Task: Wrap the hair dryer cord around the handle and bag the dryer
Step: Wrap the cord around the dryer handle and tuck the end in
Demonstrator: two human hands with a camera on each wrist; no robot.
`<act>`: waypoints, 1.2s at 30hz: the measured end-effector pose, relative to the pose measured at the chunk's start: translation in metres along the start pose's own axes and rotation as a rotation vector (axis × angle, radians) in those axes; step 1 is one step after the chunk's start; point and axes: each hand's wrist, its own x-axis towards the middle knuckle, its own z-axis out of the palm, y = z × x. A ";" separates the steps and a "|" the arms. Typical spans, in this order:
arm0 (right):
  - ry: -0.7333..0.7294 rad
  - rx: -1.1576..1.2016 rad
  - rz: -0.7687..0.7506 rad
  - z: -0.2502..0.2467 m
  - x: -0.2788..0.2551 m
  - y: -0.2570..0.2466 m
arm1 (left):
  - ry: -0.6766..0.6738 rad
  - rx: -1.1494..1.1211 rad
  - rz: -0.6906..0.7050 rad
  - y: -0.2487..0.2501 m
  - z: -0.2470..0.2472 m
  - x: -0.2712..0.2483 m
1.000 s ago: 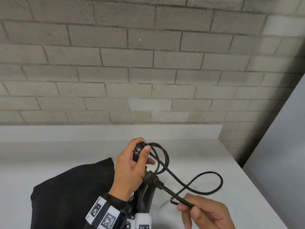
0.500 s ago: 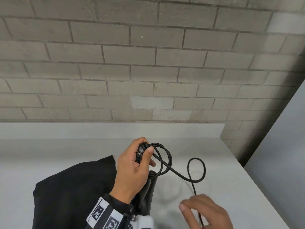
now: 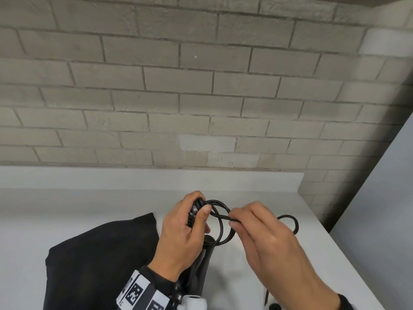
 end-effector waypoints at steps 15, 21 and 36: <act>-0.056 0.600 0.258 -0.007 0.054 0.005 | -0.086 0.035 0.214 0.009 -0.001 -0.006; -0.160 0.984 0.567 0.011 0.047 0.008 | -0.044 -0.011 0.196 0.012 0.004 -0.013; -0.187 0.958 0.494 0.024 0.013 -0.006 | 0.105 -0.010 0.097 0.004 0.002 -0.010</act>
